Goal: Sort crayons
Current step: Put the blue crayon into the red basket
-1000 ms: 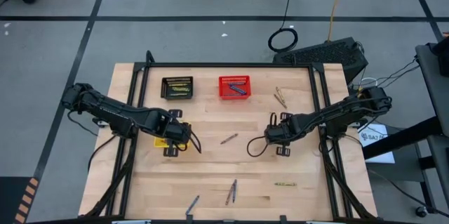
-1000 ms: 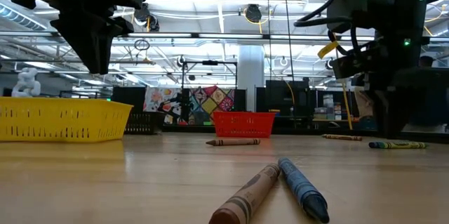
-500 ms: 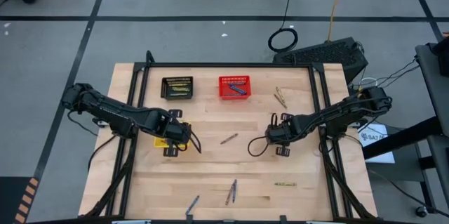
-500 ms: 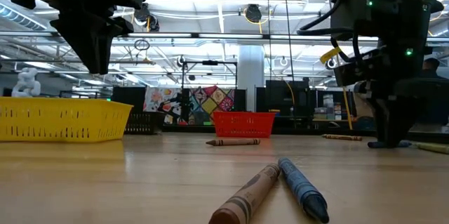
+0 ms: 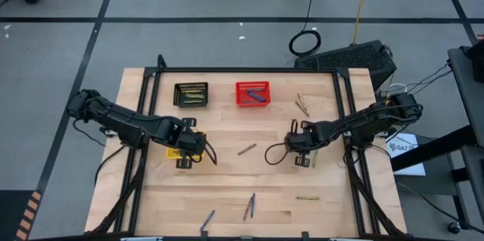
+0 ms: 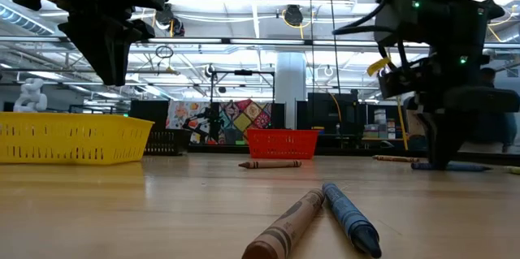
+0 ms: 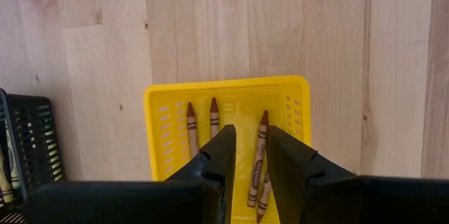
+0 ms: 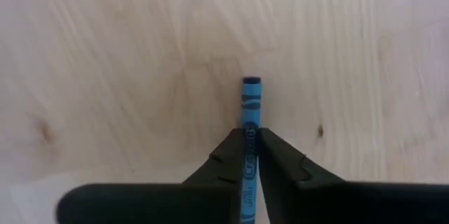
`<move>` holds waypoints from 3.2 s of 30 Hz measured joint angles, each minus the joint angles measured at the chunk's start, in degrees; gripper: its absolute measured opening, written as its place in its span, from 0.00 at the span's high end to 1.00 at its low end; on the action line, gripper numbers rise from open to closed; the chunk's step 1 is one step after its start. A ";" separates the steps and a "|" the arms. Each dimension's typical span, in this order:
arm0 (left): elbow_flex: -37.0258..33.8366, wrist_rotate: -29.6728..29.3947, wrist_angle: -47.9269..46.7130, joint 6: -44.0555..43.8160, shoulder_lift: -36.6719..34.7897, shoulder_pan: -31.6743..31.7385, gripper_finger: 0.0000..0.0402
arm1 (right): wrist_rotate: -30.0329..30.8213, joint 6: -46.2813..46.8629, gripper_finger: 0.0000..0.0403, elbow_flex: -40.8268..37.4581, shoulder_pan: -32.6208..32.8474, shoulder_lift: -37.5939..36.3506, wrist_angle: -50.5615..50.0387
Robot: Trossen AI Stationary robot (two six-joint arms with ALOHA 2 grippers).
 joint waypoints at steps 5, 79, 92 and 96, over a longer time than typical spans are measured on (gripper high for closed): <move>0.00 0.00 0.00 0.02 0.00 0.00 0.82 | -0.01 0.01 0.99 0.00 -1.12 -0.01 1.98; -0.07 -1.20 15.48 -2.09 0.02 0.09 0.82 | -3.42 -21.00 1.00 6.84 -32.81 8.93 54.88; -0.07 -1.46 15.96 -2.14 0.02 0.08 0.82 | -9.14 -25.25 1.00 9.38 -35.27 11.37 53.70; -0.07 -1.46 15.96 -2.29 0.02 0.07 0.82 | -9.05 -29.03 0.97 13.23 -35.27 11.37 46.55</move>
